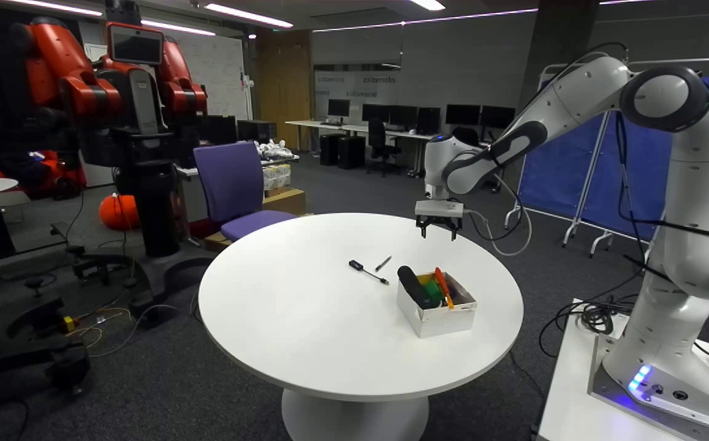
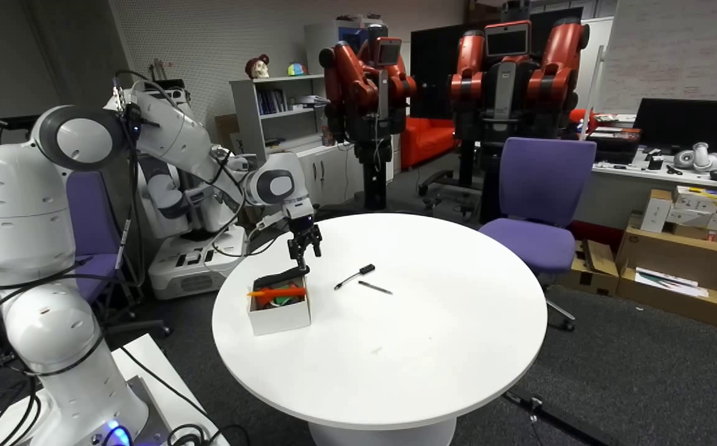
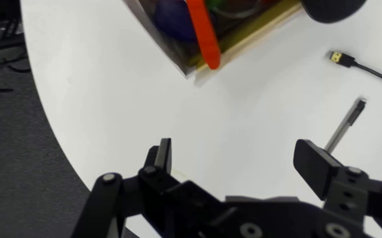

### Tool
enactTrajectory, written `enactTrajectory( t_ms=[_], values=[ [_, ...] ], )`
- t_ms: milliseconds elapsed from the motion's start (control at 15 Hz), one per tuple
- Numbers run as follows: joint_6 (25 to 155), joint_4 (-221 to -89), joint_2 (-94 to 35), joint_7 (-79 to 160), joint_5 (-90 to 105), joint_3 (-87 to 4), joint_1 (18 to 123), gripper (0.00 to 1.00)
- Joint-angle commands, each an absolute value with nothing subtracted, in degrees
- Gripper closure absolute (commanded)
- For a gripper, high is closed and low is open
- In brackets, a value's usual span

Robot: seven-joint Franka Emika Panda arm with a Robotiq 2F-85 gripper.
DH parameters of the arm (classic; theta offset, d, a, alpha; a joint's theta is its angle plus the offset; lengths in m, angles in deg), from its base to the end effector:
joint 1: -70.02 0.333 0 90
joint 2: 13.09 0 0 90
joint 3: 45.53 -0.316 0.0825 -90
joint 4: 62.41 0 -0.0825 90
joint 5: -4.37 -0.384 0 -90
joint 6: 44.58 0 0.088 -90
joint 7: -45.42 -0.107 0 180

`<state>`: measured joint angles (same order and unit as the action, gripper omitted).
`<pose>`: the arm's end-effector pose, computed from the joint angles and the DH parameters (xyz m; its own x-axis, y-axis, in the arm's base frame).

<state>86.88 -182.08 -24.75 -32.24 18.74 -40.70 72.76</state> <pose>0.5757 -0.0255 0.3284 0.3390 -0.9204 0.1950 -0.9407 -0.3341 0.0584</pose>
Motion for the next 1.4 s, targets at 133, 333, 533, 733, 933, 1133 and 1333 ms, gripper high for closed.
enactTrajectory(
  t_ms=[133,333,533,733,933,1133,1333],
  values=[
    [98.2,-175.7,-32.0,-18.0,8.7,-40.4,67.4,0.0],
    [98.8,-170.8,-36.2,-14.0,1.5,-40.3,66.1,0.0],
    [97.3,-165.0,-40.7,-13.6,-2.6,-39.7,65.8,0.0],
    [94.6,-158.2,-46.2,-15.4,-3.8,-38.7,66.2,0.0],
    [91.3,-150.9,-52.6,-18.8,-2.3,-36.7,67.3,0.0],
    [86.8,-143.9,-58.3,-22.9,-1.2,-35.1,68.4,0.0],
    [82.5,-137.5,-63.1,-25.5,-0.8,-34.7,68.8,0.0]
  ],
)
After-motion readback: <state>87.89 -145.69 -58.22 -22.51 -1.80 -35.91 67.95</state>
